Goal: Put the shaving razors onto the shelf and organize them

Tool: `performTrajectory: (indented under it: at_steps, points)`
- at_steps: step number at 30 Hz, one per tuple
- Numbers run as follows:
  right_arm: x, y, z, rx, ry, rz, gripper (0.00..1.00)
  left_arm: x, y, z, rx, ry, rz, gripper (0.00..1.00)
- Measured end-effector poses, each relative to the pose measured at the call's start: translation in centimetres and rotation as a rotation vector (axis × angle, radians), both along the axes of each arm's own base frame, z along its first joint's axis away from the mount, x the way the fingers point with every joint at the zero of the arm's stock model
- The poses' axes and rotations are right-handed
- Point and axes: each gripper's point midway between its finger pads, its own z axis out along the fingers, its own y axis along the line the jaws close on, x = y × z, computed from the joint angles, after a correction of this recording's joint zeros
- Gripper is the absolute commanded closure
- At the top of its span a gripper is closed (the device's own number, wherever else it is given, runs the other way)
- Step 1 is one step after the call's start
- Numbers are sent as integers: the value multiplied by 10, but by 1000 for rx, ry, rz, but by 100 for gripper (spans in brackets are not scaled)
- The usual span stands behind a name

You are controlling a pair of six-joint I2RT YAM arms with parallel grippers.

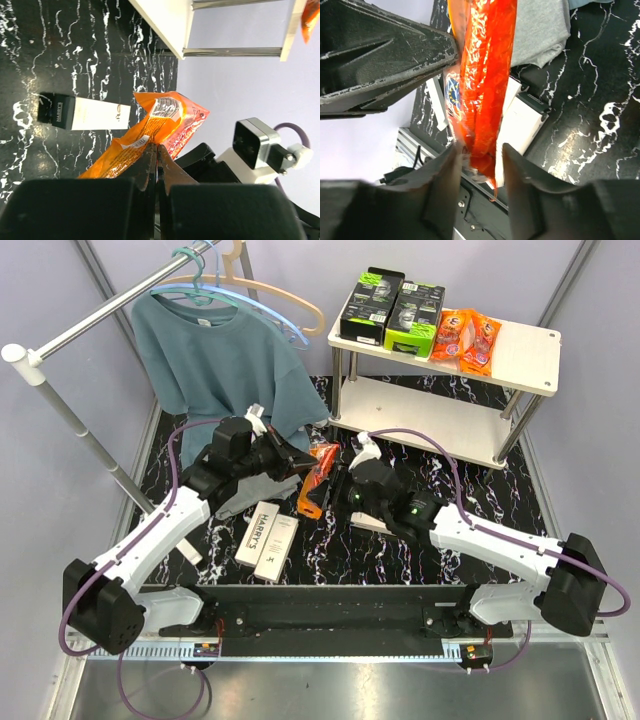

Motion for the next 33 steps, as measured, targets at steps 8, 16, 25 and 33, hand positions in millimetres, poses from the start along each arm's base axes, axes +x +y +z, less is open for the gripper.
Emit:
performTrajectory:
  at_steps: [8,16,25,33]
  points:
    - [1,2,-1,17,-12,-6,84,-2,-1,0,-14,-4,-4,100]
    - [-5,5,2,29,-22,12,92,-3,-2,-4,-16,3,-12,89]
    - [-4,1,1,24,-23,0,92,-8,-3,-5,-26,-2,-38,36]
    - [-4,-4,7,28,-34,-16,92,-13,2,-18,47,1,-56,7]
